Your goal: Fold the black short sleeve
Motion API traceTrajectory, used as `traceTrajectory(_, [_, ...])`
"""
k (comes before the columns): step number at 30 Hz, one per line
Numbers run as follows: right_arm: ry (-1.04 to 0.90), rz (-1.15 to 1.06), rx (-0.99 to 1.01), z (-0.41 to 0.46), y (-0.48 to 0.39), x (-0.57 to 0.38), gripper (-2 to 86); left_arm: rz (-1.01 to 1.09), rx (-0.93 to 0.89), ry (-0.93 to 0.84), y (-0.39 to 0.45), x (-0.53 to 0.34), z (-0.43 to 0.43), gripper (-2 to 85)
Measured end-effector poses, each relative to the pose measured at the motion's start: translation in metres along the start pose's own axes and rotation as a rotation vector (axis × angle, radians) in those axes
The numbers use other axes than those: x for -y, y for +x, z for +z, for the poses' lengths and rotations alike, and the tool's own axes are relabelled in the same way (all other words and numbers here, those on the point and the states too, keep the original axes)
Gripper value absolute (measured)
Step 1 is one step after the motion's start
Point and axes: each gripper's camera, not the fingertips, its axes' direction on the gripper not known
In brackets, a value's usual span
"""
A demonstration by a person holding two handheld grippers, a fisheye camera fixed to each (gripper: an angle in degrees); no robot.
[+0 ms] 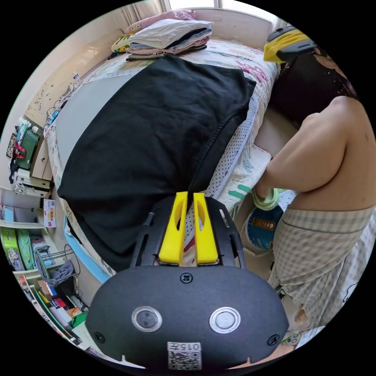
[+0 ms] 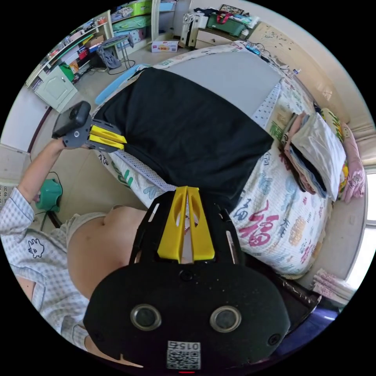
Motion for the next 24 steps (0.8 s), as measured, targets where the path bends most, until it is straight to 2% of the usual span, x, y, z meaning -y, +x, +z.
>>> traceTrajectory(7, [0.095, 0.065, -0.276, -0.153, 0.0, -0.021, -1.0, -0.051, -0.01, 0.058, -0.001, -0.031, 0.012, 1.5])
traceTrajectory(11, [0.163, 0.072, -0.338, -0.214, -0.012, -0.04, -1.0, -0.05, 0.035, 0.062, 0.006, -0.042, 0.019, 1.5])
traceTrajectory(17, [0.181, 0.073, -0.464, -0.252, -0.023, -0.072, -1.0, -0.066, 0.029, 0.076, 0.005, -0.059, 0.028, 1.4])
traceTrajectory(24, [0.244, 0.136, -0.423, -0.26, -0.011, -0.109, -1.0, -0.098, 0.005, 0.104, 0.002, -0.078, 0.037, 1.4])
